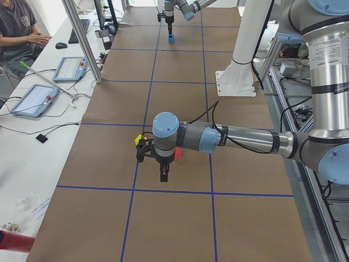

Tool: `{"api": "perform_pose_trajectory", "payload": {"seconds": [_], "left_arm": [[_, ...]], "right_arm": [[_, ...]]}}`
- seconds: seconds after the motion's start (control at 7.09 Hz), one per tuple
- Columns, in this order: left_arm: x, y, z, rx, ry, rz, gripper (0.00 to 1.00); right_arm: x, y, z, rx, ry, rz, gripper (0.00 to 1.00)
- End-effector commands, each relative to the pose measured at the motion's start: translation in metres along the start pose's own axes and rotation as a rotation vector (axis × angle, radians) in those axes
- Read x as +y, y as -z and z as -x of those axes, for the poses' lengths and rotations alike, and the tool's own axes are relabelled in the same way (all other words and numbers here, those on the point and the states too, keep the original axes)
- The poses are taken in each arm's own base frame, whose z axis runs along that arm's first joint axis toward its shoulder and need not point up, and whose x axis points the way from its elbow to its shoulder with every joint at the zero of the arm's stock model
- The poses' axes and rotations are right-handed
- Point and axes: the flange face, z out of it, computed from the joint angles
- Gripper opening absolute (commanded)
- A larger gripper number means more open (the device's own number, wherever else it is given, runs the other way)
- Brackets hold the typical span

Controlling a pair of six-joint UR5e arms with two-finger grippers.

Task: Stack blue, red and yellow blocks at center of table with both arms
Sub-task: 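Reach the right gripper toward the blue cube, then close the right gripper on the blue cube and lift it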

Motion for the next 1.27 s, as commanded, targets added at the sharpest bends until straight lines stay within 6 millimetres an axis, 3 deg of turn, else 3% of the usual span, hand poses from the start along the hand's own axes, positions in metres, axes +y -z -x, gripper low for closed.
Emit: {"api": "perform_pose_trajectory", "payload": {"seconds": [0.0, 0.14, 0.28, 0.56, 0.71, 0.85, 0.99, 1.13], "left_arm": [[0.0, 0.0, 0.0, 0.002, -0.001, -0.001, 1.0], [0.0, 0.0, 0.0, 0.0, -0.002, -0.002, 1.0], [0.0, 0.0, 0.0, 0.0, -0.002, -0.002, 1.0], [0.0, 0.0, -0.002, 0.015, -0.001, 0.0, 1.0], [0.001, 0.0, -0.004, 0.042, 0.002, 0.006, 1.0], [0.001, 0.0, -0.005, 0.044, 0.001, 0.006, 1.0], [0.0, 0.001, -0.006, 0.053, 0.0, 0.006, 1.0], [0.0, 0.001, -0.008, 0.075, -0.014, -0.002, 1.0]], "right_arm": [[0.0, -0.011, 0.001, 0.005, 0.007, 0.018, 0.96], [0.0, -0.012, 0.002, 0.003, -0.005, 0.022, 0.67], [0.001, -0.013, 0.003, 0.0, -0.002, 0.026, 0.01], [0.001, -0.01, 0.005, -0.006, 0.001, 0.023, 0.0], [0.0, 0.006, 0.02, -0.028, 0.019, 0.002, 0.0], [-0.007, 0.027, 0.049, -0.077, 0.016, 0.003, 0.0], [-0.033, 0.044, 0.106, -0.126, -0.061, -0.008, 0.0], [-0.039, 0.042, 0.188, -0.171, -0.125, 0.001, 0.0]]}}
